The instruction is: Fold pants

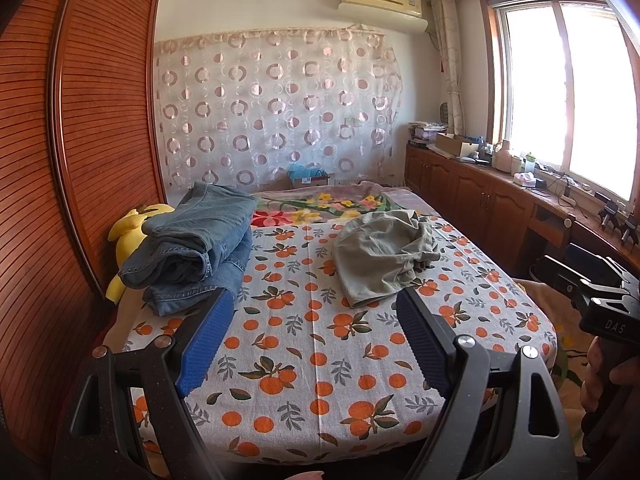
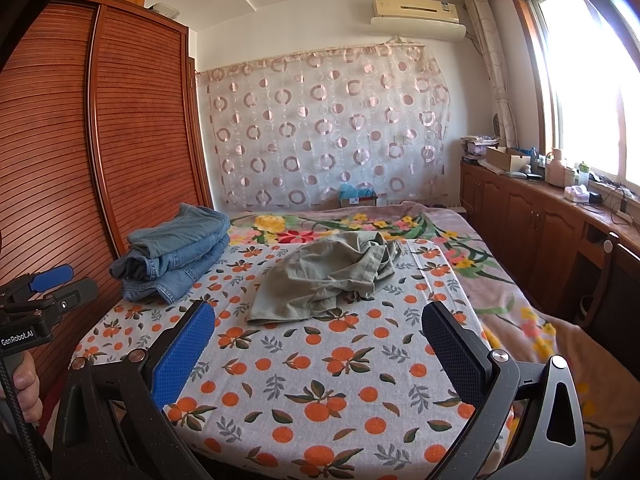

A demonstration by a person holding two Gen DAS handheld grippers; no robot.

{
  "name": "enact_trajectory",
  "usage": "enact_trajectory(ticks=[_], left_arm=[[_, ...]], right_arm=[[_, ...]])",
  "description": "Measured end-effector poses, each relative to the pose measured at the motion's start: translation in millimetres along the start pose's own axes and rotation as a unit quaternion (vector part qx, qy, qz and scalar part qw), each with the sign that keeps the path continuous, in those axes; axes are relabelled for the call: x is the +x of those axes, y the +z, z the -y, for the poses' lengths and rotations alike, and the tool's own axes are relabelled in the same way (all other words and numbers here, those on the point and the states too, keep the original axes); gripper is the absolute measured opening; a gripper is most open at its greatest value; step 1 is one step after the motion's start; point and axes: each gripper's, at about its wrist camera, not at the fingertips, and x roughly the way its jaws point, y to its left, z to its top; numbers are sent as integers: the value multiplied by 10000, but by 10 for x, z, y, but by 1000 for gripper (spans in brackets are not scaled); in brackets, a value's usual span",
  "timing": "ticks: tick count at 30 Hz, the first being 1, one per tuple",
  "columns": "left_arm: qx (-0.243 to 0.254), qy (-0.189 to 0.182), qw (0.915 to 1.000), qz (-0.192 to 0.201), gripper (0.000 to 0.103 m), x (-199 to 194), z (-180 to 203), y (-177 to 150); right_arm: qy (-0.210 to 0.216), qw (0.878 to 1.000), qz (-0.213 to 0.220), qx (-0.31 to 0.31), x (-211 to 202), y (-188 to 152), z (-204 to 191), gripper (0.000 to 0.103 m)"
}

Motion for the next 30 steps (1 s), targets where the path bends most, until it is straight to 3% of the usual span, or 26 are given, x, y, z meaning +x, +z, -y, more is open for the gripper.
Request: enact_trajectory(ticks=[17,27,30], left_arm=[[-23,-77,9998,-201,84,-20,103,40],[27,-180,9980,-606,84,476,-5,-226],[91,-209,9972,-710,84,662,-26,-269]], right_arm=[[29,9999,-119,49,66,-49,42,103],[88,9990,-433,-18,291,-100,212,103],[112,9986,-517,-60,394,-95,292,99]])
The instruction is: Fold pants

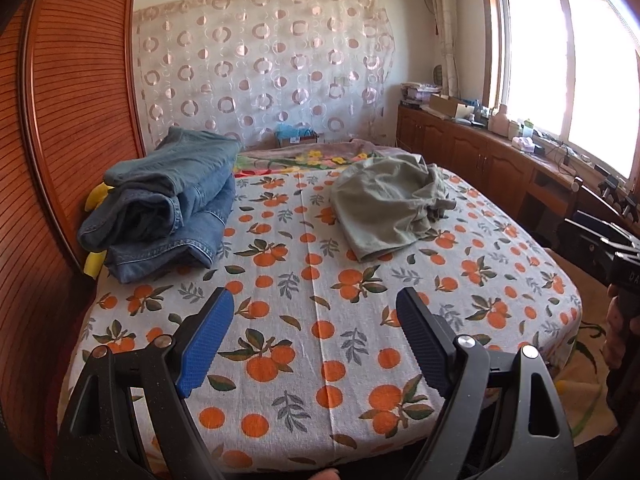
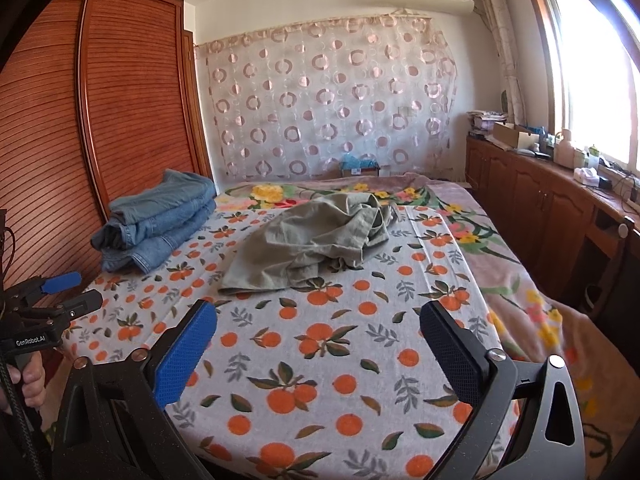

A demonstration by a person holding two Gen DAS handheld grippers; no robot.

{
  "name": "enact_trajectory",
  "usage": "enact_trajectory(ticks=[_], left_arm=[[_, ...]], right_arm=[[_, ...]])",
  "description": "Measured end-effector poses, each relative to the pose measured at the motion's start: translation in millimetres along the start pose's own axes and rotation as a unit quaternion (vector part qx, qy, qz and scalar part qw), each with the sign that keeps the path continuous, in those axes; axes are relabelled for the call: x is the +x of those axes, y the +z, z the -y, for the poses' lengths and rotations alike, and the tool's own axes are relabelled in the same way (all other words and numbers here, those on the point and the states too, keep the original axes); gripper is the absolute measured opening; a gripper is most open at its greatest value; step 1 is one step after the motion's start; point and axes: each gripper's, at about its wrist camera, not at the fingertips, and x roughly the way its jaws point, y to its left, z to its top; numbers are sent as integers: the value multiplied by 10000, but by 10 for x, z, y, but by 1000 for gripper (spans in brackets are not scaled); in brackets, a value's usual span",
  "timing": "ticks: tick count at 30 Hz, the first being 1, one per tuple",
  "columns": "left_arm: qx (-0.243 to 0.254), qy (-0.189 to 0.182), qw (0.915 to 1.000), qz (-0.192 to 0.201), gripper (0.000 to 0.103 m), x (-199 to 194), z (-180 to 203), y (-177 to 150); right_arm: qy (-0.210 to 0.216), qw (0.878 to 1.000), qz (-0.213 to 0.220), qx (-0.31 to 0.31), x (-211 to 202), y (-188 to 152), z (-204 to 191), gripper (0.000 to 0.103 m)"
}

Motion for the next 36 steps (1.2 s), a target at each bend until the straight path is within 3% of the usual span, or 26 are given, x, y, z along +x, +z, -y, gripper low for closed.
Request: enact_trajectory(ticks=[5,13,21,30,31,34,36], left_arm=[[49,-135,9999,-65,84,223,-21,11],[276,-247,9990,-230,84,572,-2,93],[244,-359,9983,-379,84,830,-55,177],[252,-360,9984,-348,84,799,-86,225],[262,-352,9984,-352,84,807,-88,224],[303,-365,9981,-397,84,867,-87,235],[362,-416,9974,-454,84,928,-62,243]], right_arm=[[36,9993,-263,-245,262,86,82,77],[293,9951,-725,-603,730,308,213,59],[133,9903,-1261,-567,1188,576,408,53],[327,9813,-1716,-808,1380,824,234,46],[325,9807,-1741,-823,1379,844,227,43],[456,9815,-1688,-778,1265,898,209,9],[621,9822,-1593,-782,1097,961,199,7]])
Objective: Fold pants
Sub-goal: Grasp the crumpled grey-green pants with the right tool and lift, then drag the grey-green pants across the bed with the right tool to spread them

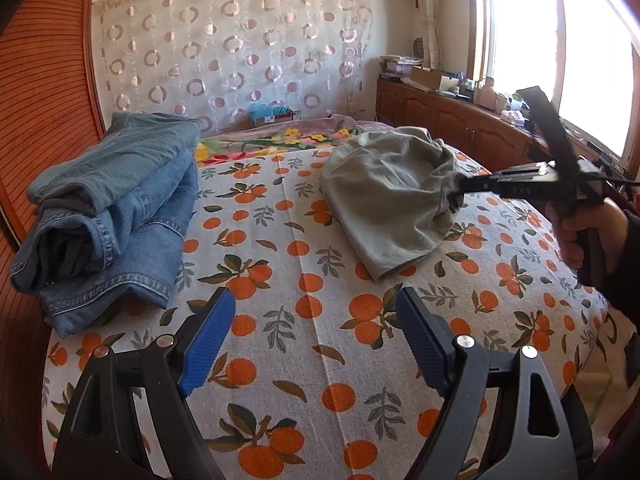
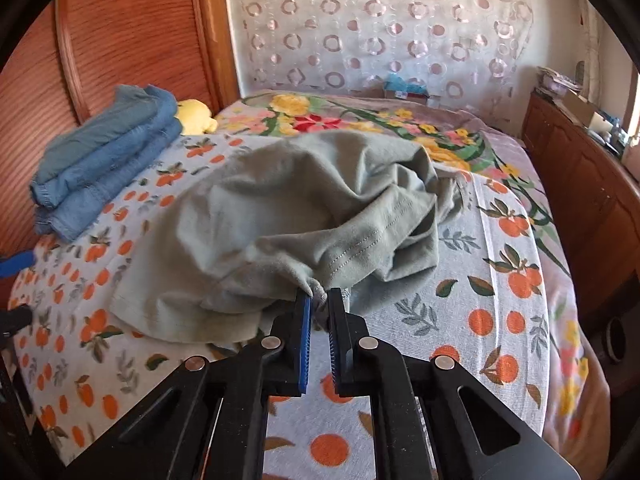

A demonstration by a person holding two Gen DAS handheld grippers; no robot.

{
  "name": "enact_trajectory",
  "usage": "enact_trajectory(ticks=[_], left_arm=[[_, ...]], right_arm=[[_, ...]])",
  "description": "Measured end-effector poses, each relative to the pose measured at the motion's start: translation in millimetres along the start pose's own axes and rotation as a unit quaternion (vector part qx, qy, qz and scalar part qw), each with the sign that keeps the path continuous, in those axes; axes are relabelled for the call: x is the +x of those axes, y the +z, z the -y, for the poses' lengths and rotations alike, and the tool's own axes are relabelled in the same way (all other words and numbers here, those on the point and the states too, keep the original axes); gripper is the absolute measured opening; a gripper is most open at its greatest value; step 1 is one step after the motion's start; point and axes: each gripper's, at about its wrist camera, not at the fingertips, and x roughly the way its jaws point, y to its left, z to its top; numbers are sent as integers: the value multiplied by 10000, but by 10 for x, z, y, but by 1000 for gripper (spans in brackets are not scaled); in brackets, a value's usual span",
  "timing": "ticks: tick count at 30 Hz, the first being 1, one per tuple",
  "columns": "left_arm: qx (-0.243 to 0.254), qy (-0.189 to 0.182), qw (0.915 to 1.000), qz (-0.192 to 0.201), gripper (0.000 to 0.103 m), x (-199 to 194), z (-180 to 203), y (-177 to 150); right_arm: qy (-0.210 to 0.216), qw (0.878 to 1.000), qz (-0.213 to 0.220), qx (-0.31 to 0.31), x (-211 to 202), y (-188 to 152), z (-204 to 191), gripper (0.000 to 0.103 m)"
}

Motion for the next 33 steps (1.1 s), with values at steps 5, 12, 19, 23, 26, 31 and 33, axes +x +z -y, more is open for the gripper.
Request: enact_trajectory(ticks=[5,12,19,23,26,31,33], left_arm=[[134,-211,9996,-129,78,142,118,66],[346,-435,9981,-248,77,256,373,144],[427,-456,9978,-242,77,207,470,130],[383,-492,9978,-245,77,197,490,130],[401,-508,9976,-226,77,188,511,124],[398,-463,9979,-206,77,137,493,97],[346,-444,9982,-205,77,126,451,77]], right_arm=[[193,9987,462,84,-620,-45,48,6],[-105,9944,1025,215,-1345,-249,184,6],[-355,9884,1291,711,-1922,-783,501,6],[-710,9900,933,782,-1926,-1091,542,6],[-1039,9906,460,763,-1754,-1236,476,6],[-1191,9902,288,665,-1767,-1363,283,22],[-1158,9905,421,612,-1813,-1324,148,33]])
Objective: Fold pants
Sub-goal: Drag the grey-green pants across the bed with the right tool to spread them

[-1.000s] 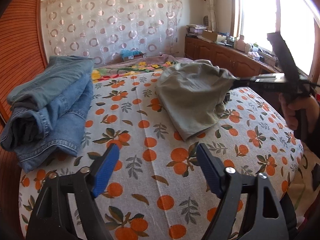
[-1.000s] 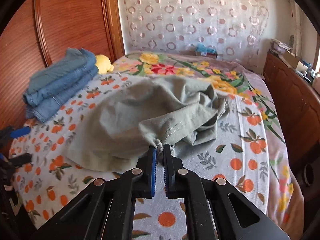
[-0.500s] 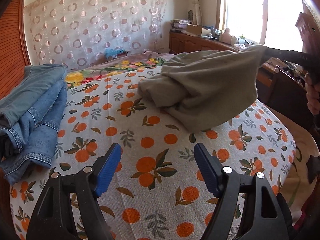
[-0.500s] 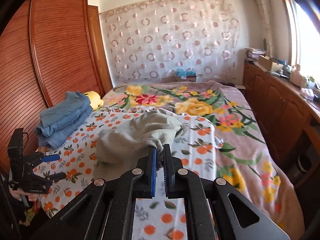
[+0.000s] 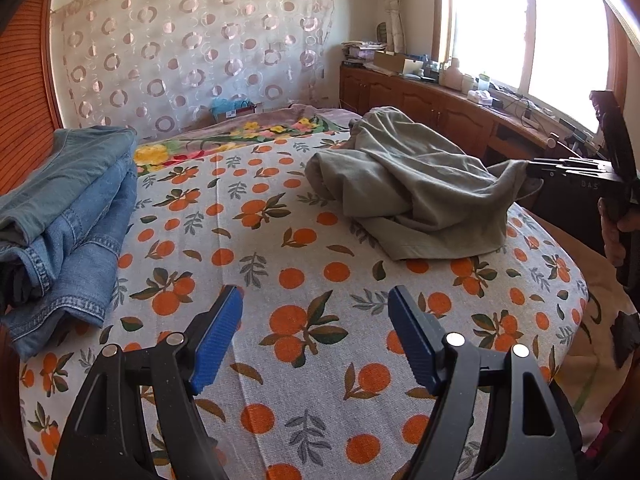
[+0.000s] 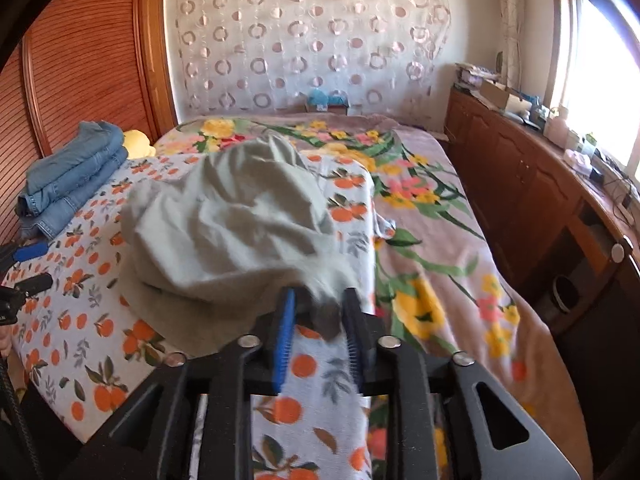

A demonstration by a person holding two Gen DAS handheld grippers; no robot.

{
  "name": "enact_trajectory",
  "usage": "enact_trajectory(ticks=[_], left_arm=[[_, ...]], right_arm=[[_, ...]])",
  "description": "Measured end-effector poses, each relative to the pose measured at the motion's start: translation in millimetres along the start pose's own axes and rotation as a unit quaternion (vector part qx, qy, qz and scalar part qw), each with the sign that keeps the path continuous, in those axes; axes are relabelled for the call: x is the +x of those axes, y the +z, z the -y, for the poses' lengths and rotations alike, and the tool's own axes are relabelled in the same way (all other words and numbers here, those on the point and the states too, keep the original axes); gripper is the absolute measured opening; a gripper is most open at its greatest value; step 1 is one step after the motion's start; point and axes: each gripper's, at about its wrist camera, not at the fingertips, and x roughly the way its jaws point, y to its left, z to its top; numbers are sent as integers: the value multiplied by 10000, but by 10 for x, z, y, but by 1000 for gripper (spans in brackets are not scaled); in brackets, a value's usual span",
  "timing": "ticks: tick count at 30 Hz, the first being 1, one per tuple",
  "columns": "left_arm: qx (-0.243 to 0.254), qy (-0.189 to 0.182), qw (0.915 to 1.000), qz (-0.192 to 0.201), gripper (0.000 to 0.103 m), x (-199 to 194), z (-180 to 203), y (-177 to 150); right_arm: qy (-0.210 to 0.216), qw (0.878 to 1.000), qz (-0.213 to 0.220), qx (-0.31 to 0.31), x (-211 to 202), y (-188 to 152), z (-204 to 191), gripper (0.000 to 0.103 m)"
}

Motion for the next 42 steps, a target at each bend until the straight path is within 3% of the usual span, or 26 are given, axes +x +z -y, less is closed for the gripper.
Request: enact_trajectory(ticks=[2,7,14,17,18,19,20,23,26,32,37,42], left_arm=[[-50,25,10000,-8,77,-11,-42,-22],[-138,58,9999,7,77,-62,-131,-88],[-295,165,9994,42,77,-116,-303,-138],[-334,185,9993,53,77,-125,-353,-145],[-348,178,9992,56,77,-126,-358,-145],[-353,167,9992,58,77,-126,-357,-140],[-347,149,9993,63,77,-127,-345,-136],[-272,84,9996,81,77,-119,-281,-102],[-191,0,9997,119,77,-100,-195,-28],[42,-328,9993,167,76,-7,74,178],[214,-744,9970,57,63,165,303,378],[429,-720,9965,-53,55,384,430,573]], right_arm=[[57,9998,180,-68,-93,93,-191,46],[488,9972,484,-304,-163,60,-680,54],[1175,9915,-201,-512,421,-58,-1135,54],[1191,9903,-327,-634,509,-88,-1270,53],[1174,9901,-348,-680,501,-99,-1276,46],[1216,9898,-357,-652,463,-137,-1267,9],[1314,9887,-410,-596,506,-99,-1230,2],[1587,9860,-328,-389,358,-48,-1007,2],[1695,9851,-229,-182,121,-239,-719,2],[1559,9869,-382,156,-229,-720,-345,2],[1301,9891,-561,412,-638,-974,-69,2],[1095,9915,-341,611,-710,-833,103,19]])
